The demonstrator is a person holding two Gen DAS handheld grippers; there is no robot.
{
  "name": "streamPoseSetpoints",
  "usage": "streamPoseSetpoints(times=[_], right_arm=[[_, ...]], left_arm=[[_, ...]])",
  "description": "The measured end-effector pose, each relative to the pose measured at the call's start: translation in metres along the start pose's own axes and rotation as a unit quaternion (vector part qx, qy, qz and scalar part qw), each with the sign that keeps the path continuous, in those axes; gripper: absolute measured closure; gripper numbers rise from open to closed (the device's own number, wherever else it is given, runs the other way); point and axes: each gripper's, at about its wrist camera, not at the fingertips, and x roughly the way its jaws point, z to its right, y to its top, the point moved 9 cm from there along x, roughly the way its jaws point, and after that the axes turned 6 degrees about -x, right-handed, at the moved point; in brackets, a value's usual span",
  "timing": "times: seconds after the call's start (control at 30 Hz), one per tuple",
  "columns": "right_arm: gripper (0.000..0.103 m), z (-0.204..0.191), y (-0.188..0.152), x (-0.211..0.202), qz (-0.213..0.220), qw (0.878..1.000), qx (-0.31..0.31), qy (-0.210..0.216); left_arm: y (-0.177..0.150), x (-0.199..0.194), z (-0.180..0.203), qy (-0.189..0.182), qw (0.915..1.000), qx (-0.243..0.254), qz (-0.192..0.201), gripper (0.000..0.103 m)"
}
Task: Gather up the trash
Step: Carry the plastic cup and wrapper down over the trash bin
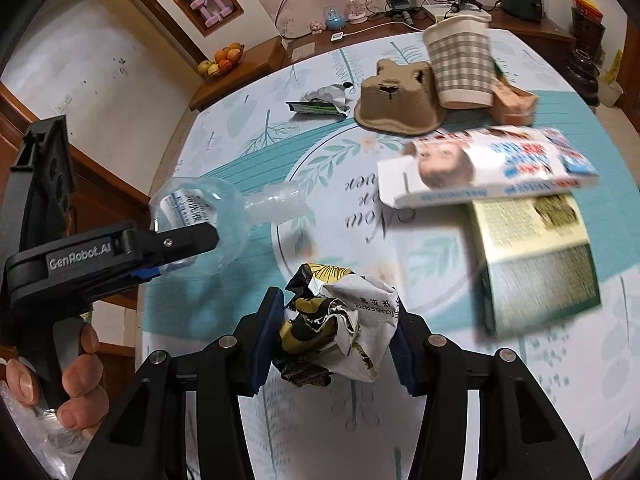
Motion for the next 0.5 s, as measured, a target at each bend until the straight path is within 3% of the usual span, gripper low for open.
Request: streamPoseSetpoints(times=[0.27,0.5], right_arm=[[0.054,0.016,-0.066,-0.056,0.011,1.000,-0.004,0.015],[0.054,0.038,-0.151,-0.116,0.022,0.999,-0.021,0.028]], left_arm=[[-0.086,-0.049,0.018,0.015,0.9994,0.015,0.028,0.060],[-0.198,-0.082,0.033,0.030,0.9982,0.021,0.047,0.060]])
